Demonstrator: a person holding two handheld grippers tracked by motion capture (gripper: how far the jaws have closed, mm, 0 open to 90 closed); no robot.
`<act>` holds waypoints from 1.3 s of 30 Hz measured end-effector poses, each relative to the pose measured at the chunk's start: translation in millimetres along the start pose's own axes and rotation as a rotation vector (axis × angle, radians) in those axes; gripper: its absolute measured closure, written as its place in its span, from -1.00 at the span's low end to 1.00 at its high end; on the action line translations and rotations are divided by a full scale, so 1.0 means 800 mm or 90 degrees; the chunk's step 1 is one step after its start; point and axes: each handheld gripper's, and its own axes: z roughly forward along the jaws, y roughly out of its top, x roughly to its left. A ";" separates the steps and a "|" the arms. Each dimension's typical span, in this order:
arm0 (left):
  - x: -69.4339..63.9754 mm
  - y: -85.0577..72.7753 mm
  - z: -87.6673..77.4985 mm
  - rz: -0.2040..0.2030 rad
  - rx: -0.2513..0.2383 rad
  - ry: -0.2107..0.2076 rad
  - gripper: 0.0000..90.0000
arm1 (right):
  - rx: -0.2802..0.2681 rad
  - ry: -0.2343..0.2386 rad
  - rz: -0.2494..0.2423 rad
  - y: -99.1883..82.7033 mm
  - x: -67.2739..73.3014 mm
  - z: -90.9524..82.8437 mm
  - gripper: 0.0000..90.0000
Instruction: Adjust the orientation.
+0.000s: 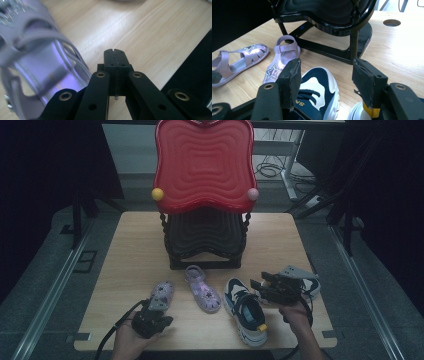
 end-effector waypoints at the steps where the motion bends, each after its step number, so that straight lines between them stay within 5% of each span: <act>1: 0.000 -0.003 0.001 -0.003 0.006 0.004 1.00 | 0.000 0.000 0.000 0.000 0.000 0.000 -0.09; 5: -0.004 -0.015 0.009 -0.002 0.022 0.011 1.00 | 0.000 0.002 -0.001 0.000 0.002 0.000 -0.09; 13: -0.009 -0.029 0.011 0.015 0.045 0.073 1.00 | -0.001 0.002 -0.001 0.000 0.002 0.000 -0.09; 20: 0.004 -0.041 0.007 -0.006 0.054 0.109 1.00 | -0.002 0.001 -0.002 0.001 0.002 -0.001 -0.09; 33: 0.022 -0.053 -0.002 -0.039 0.042 0.099 1.00 | 0.002 0.001 -0.003 0.000 0.003 0.002 -0.09; 39: 0.013 -0.050 -0.010 -0.033 0.016 0.057 1.00 | -0.001 -0.001 -0.001 0.000 0.001 0.000 -0.09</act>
